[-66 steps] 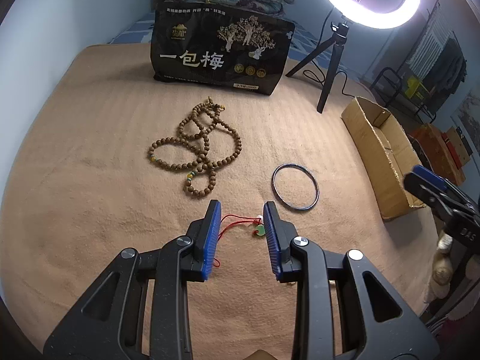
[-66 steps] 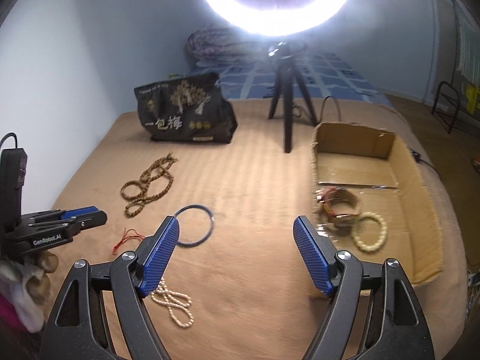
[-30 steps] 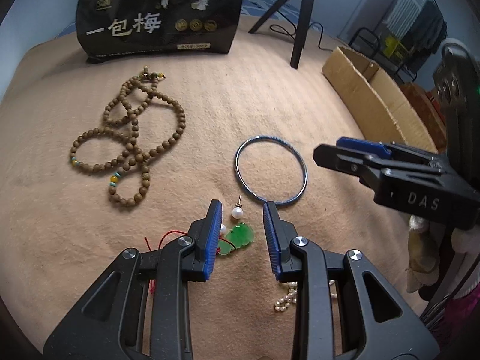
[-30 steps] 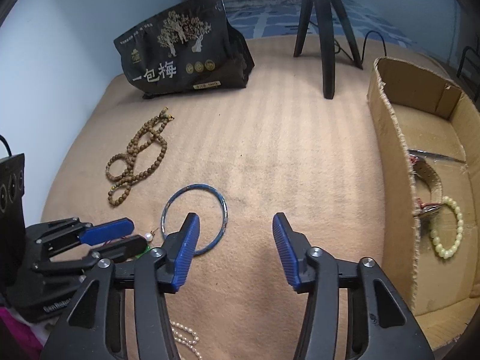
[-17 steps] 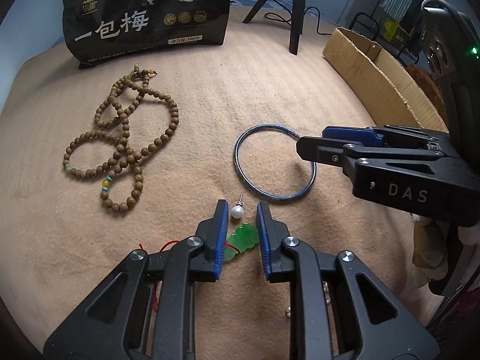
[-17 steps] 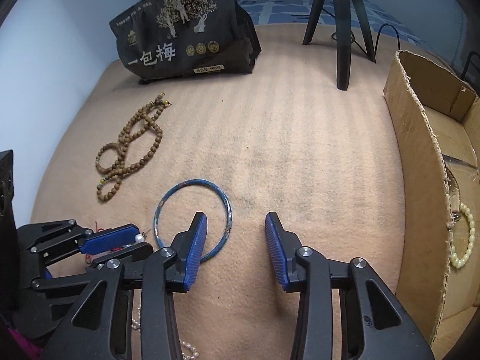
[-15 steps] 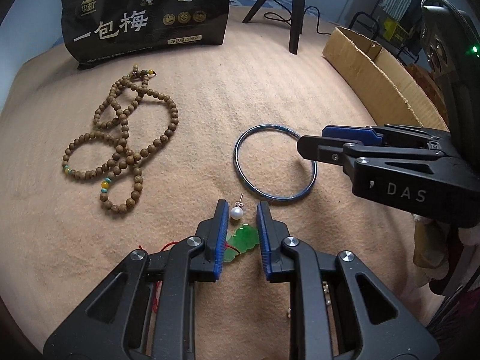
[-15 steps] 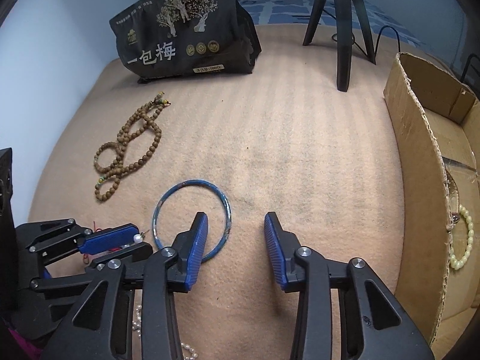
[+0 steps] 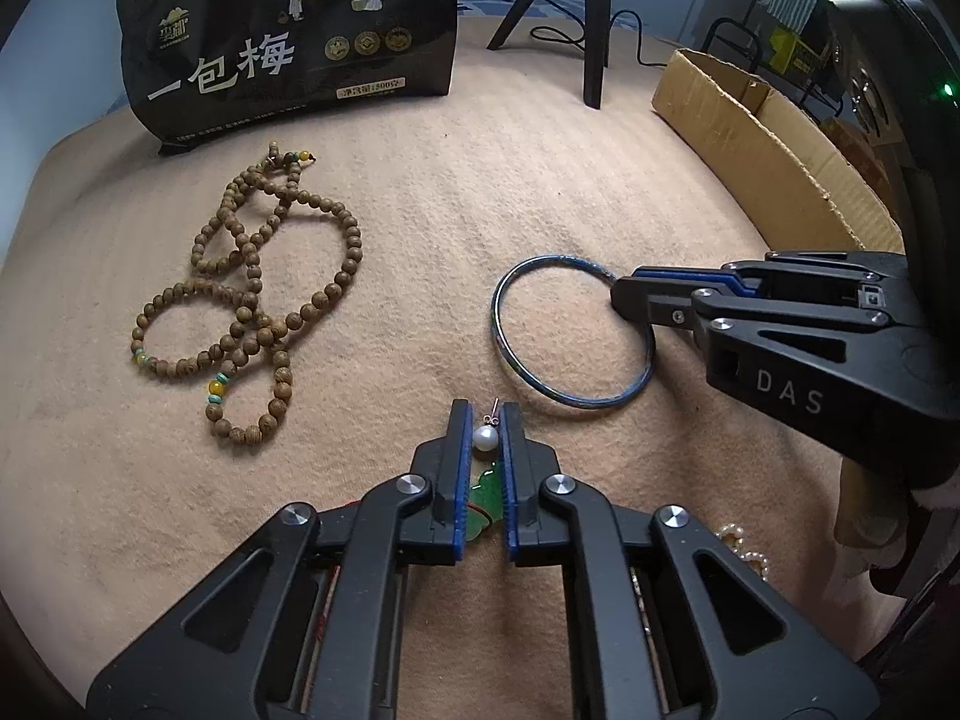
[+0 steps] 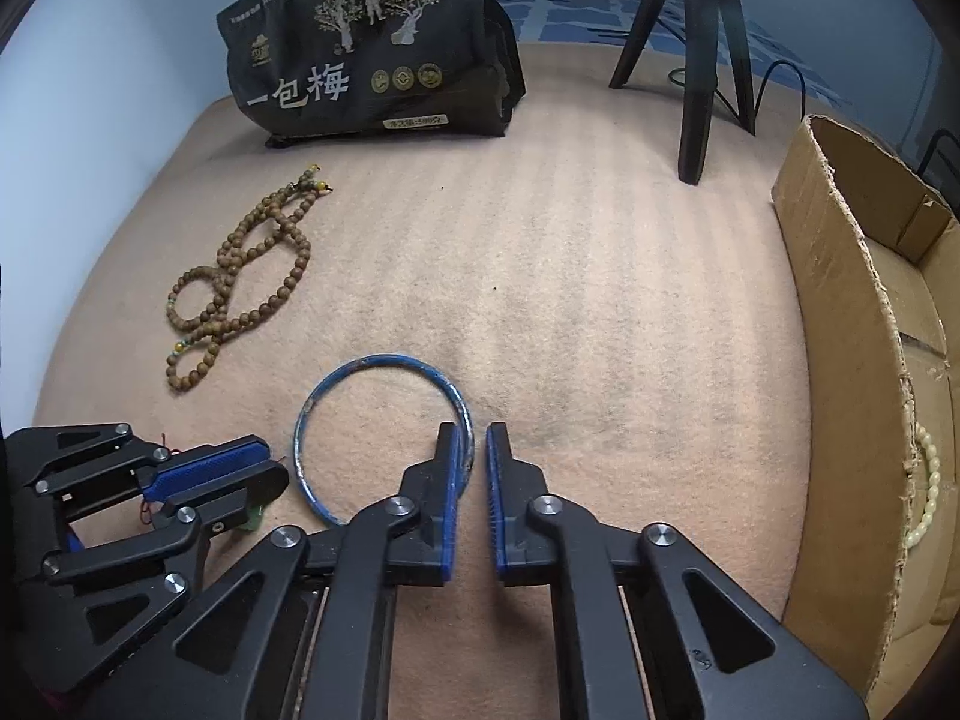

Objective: Organize jewelry
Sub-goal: 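Close the left tool on the pearl earring while the right tool grasps the blue bangle, then carry the earring in the left tool while the right tool carries the bangle to the box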

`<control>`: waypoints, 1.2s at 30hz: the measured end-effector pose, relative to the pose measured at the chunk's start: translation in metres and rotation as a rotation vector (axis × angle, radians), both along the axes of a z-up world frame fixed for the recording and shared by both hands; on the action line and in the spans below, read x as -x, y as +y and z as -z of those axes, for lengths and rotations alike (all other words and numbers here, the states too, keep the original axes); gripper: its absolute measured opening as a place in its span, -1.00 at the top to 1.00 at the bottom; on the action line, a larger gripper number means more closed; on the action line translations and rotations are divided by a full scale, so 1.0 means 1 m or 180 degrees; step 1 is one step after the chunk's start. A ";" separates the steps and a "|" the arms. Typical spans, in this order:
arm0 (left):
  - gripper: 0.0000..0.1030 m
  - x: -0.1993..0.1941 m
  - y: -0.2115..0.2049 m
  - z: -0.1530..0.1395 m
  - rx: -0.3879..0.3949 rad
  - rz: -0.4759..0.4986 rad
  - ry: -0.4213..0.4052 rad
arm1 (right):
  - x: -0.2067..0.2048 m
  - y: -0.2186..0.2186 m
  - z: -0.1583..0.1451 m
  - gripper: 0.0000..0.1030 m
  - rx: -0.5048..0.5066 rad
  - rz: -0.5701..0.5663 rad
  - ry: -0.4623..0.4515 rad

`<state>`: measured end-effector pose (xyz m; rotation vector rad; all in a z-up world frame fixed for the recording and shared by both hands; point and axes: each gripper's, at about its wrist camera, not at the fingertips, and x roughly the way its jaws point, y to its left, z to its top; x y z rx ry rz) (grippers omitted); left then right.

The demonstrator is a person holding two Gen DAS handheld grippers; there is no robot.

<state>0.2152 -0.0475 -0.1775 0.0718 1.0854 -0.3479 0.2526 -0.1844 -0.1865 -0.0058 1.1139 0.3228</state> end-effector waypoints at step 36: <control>0.87 0.022 0.017 -0.053 0.0223 -0.0216 -0.0367 | 0.029 0.003 -0.070 0.96 0.0029 -0.0111 -0.0670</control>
